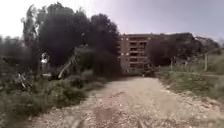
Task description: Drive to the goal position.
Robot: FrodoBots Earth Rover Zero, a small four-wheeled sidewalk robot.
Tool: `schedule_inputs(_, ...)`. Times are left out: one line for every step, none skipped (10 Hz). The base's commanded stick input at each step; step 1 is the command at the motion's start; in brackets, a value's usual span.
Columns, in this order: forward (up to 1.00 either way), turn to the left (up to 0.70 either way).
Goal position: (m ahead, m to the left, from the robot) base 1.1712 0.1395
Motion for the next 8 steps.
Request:
schedule_inputs(0.85, -0.34)
schedule_inputs(0.85, -0.31)
schedule_inputs(0.85, -0.1)
schedule_inputs(0.85, -0.03)
schedule_inputs(0.85, 0.0)
schedule_inputs(0.85, 0.0)
schedule_inputs(0.85, 0.0)
schedule_inputs(0.85, 0.0)
